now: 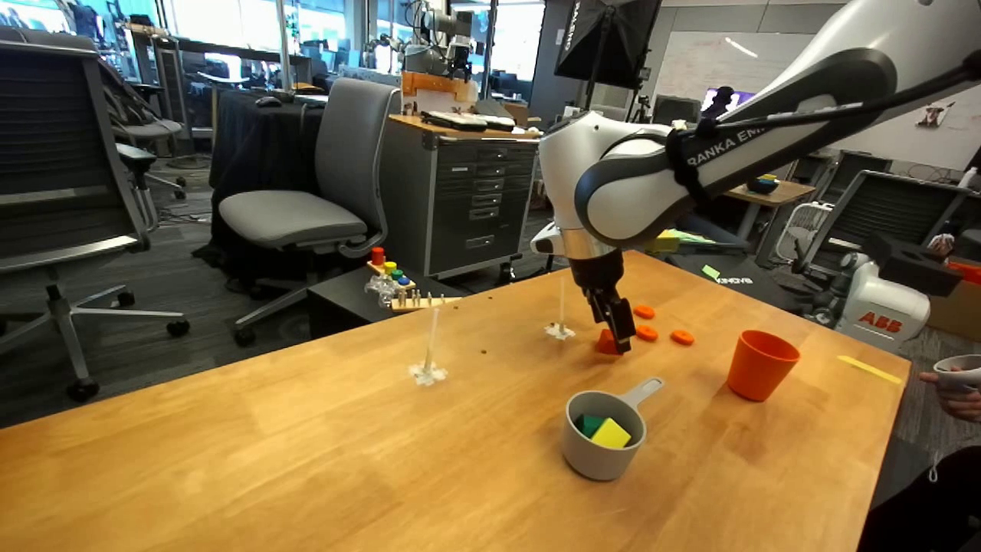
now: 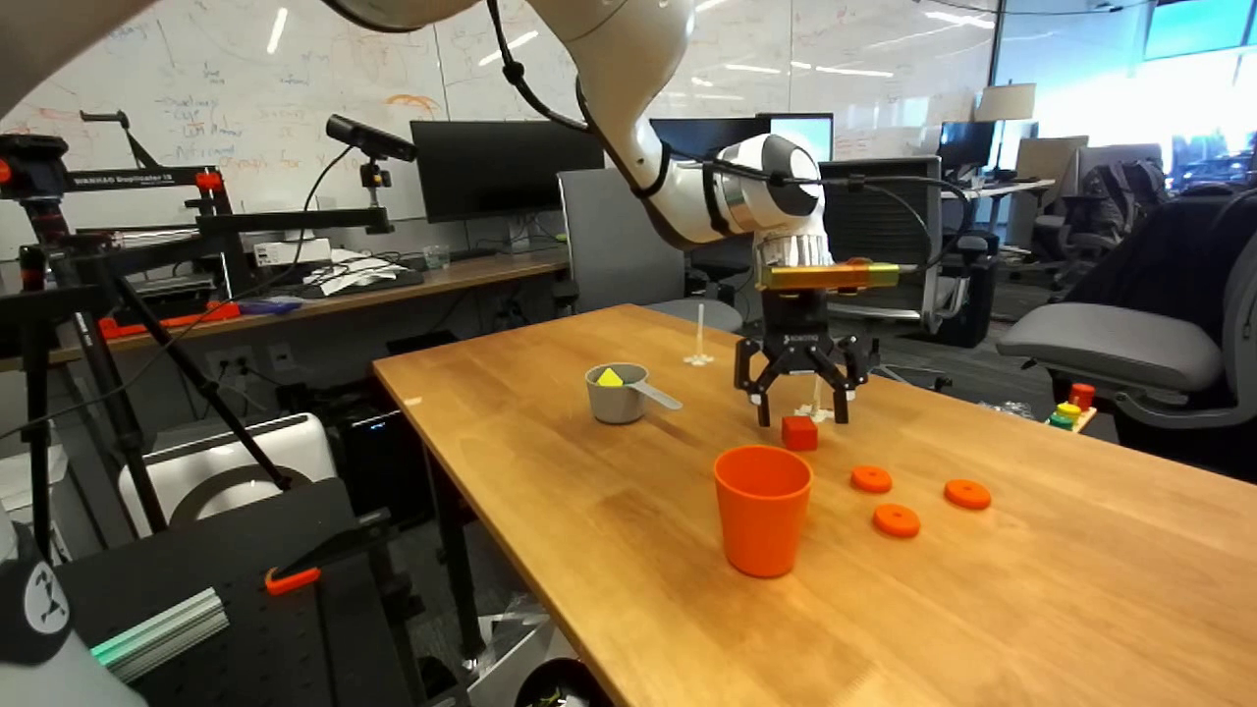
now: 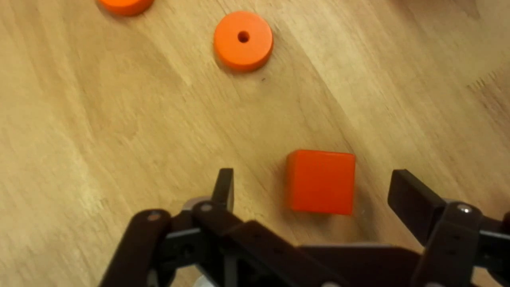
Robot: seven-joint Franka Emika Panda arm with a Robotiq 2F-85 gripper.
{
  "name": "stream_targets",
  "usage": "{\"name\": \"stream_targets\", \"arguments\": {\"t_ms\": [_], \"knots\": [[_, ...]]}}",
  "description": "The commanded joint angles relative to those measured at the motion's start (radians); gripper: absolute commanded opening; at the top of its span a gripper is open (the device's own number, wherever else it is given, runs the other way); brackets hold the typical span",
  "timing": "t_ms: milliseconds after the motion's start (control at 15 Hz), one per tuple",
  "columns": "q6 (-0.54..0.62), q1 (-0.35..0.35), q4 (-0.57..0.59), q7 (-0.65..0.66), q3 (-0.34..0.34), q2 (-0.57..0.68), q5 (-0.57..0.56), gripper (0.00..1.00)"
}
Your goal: Place the green, yellow and orange blocks inside the grey measuring cup
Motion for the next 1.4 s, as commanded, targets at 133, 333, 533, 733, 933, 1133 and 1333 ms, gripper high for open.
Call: {"name": "stream_targets", "arguments": {"t_ms": [133,333,533,733,933,1133,1333], "knots": [[-0.048,0.022,0.042,-0.022,0.005,0.023,0.016,0.68],[-0.063,0.017,0.010,0.008,0.003,-0.008,0.035,0.42],[-0.069,0.009,-0.028,0.033,0.007,-0.053,0.054,0.20],[-0.062,0.017,-0.079,0.065,0.020,-0.142,0.073,0.12],[-0.051,0.040,-0.156,0.083,0.052,-0.260,0.081,0.12],[-0.044,0.054,-0.234,0.087,0.102,-0.355,0.115,0.12],[-0.018,0.061,-0.318,0.090,0.151,-0.409,0.191,0.12]]}}
